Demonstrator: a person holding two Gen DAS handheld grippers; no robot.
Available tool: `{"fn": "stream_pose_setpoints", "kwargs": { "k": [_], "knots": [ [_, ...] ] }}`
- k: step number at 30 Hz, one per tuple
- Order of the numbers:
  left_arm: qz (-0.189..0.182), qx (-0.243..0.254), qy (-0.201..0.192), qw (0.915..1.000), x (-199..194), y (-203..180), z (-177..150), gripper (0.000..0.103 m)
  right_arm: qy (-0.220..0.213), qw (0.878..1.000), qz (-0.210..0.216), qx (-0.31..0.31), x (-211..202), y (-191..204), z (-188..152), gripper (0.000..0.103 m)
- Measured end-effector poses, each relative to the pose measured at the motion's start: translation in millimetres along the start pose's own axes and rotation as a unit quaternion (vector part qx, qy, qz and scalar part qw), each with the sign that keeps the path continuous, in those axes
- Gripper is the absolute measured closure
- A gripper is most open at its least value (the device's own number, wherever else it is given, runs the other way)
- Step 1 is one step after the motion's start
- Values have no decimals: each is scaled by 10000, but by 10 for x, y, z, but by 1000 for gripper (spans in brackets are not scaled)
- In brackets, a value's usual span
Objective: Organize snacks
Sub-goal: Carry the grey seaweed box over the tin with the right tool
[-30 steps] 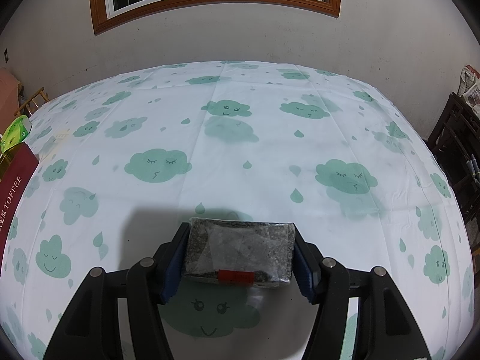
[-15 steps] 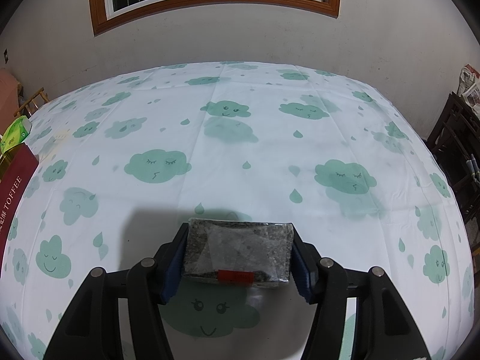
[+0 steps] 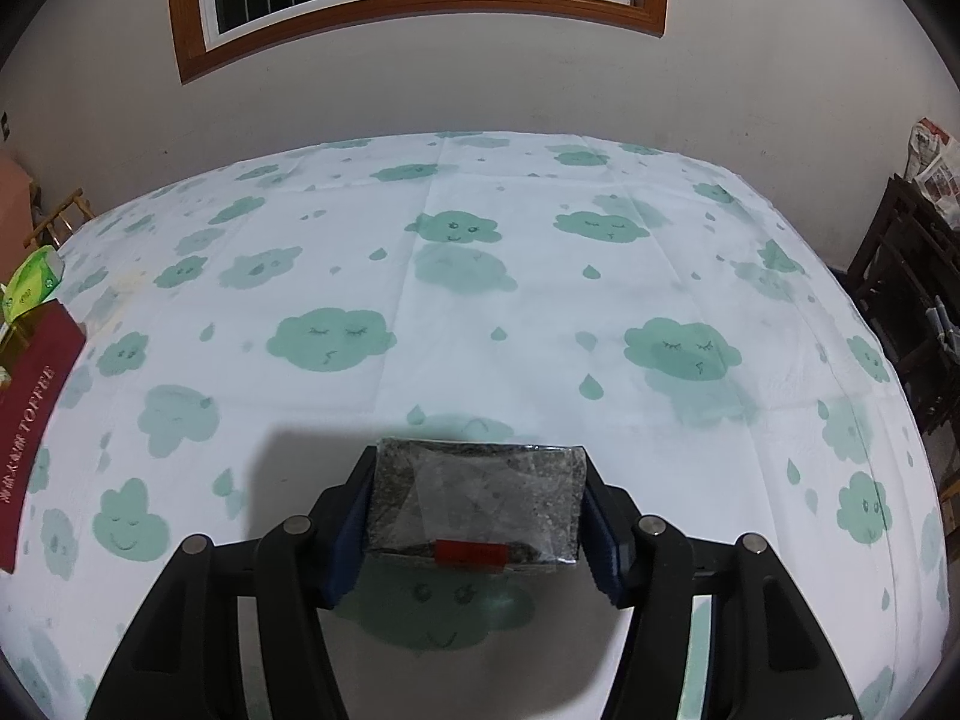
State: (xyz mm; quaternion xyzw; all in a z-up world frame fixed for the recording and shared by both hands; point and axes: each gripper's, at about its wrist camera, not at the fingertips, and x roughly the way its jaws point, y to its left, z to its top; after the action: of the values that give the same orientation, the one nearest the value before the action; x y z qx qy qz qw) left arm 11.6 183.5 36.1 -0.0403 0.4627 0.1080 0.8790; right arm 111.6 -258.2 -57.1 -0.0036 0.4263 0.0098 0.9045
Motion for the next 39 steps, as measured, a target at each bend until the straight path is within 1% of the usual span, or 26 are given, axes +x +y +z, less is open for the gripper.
{"fn": "stream_pose_setpoints", "kwargs": {
  "k": [4, 10, 19, 24, 28, 35, 39],
  "knots": [
    [-34, -26, -2, 10000, -7, 28, -48, 28, -16, 10000, 65, -70, -119, 96, -27, 43],
    [-63, -113, 16, 9999, 0, 87, -107, 28, -12, 9994, 280, -220, -297, 326, -77, 43],
    [-49, -270, 1, 9996, 0, 250, -160, 28, -129, 9943, 893, -561, -613, 921, -88, 43],
    [27, -307, 24, 9995, 18, 346, -207, 28, -199, 9877, 1292, -860, -759, 1393, -108, 43],
    [109, -344, 39, 9993, 26, 430, -247, 28, -172, 9815, 1555, -1108, -822, 1745, -148, 43],
    [202, -409, 55, 9989, 37, 565, -295, 28, -167, 9697, 1907, -1516, -936, 2278, -216, 43],
    [251, -444, 71, 9987, 39, 639, -328, 28, -178, 9632, 2038, -1744, -996, 2542, -241, 43]
  ]
}}
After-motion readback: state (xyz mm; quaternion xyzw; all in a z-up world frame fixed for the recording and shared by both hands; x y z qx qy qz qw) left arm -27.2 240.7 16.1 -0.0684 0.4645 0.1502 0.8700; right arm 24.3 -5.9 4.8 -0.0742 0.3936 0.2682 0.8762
